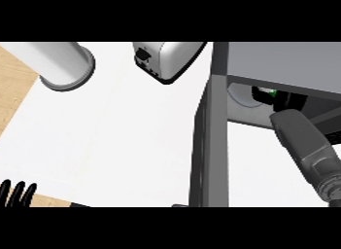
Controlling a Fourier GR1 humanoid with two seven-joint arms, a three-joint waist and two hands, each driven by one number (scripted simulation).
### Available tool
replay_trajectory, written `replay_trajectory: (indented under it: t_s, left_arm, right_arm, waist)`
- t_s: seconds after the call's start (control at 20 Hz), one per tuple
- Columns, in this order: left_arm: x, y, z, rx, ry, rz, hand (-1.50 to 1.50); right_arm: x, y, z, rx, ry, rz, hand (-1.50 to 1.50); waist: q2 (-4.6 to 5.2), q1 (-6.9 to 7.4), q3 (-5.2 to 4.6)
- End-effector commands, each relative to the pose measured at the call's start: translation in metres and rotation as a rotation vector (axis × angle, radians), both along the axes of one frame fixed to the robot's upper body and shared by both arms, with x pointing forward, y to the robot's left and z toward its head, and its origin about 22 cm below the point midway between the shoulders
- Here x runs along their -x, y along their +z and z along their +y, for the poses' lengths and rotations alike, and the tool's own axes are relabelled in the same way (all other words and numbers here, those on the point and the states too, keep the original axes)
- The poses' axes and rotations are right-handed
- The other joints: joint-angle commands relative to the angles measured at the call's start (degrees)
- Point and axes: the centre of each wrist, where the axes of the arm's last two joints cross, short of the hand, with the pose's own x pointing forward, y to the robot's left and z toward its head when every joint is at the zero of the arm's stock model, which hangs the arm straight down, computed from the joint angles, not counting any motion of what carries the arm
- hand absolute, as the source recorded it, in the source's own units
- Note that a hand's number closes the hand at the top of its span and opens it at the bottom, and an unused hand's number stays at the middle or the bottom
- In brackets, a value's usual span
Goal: Pick up the milk, place it into the microwave and close the microwave
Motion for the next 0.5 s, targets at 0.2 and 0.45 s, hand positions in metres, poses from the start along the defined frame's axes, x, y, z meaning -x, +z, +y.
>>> replay_trajectory:
  t_s: [0.2, 0.45]
  left_arm:
    - [-0.007, -0.004, 0.001, -0.011, -0.01, 0.01, -1.5]
    - [-0.009, -0.004, 0.007, -0.012, 0.004, 0.001, -1.5]
  right_arm:
    - [-0.011, 0.006, 0.047, 0.078, 0.308, 0.052, -1.5]
    - [-0.013, 0.007, 0.065, 0.043, 0.389, 0.079, -1.5]
  waist:
    - [-0.76, -0.1, 1.14]
    - [-0.66, -0.07, 1.16]
